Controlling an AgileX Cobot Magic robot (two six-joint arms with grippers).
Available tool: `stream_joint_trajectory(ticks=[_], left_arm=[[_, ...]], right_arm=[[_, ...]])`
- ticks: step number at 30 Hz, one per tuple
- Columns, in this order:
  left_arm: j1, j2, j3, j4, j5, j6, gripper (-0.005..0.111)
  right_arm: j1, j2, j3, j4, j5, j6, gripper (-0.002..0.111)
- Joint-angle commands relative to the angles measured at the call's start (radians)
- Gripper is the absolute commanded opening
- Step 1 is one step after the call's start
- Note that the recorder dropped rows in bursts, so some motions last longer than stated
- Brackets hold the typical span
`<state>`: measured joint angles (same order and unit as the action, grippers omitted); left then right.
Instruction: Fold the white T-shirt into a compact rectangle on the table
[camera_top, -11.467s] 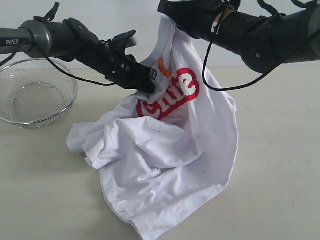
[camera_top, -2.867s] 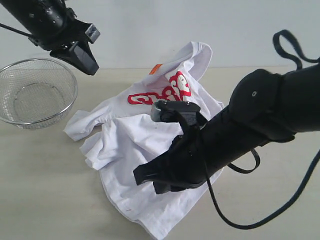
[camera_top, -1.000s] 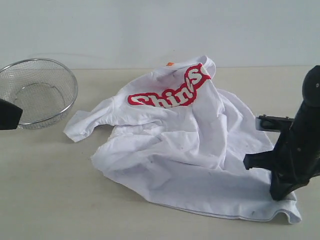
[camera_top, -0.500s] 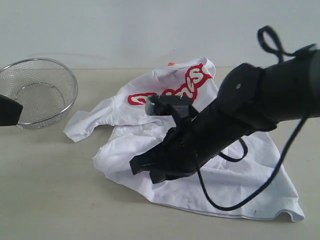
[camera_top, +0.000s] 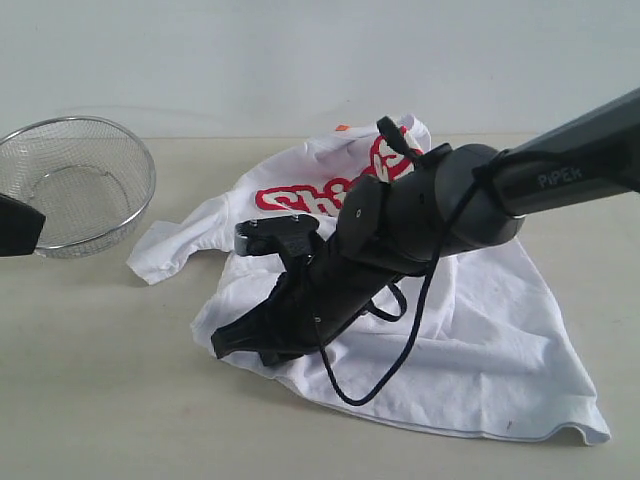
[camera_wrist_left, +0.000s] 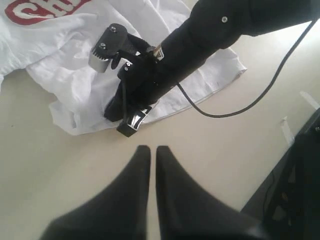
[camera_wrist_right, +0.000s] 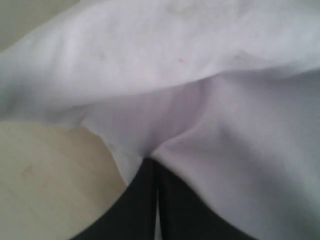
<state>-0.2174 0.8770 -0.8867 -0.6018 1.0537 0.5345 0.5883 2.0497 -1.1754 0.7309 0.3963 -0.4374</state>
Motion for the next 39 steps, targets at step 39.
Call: stream_joint_trajectory(ticks=[39], left_arm=[[-0.002,-0.003,0.004,-0.012,-0.003,0.006,0.004]], right_arm=[[0.222,-0.106,-0.011,0.016,0.43,0.001,0.0]])
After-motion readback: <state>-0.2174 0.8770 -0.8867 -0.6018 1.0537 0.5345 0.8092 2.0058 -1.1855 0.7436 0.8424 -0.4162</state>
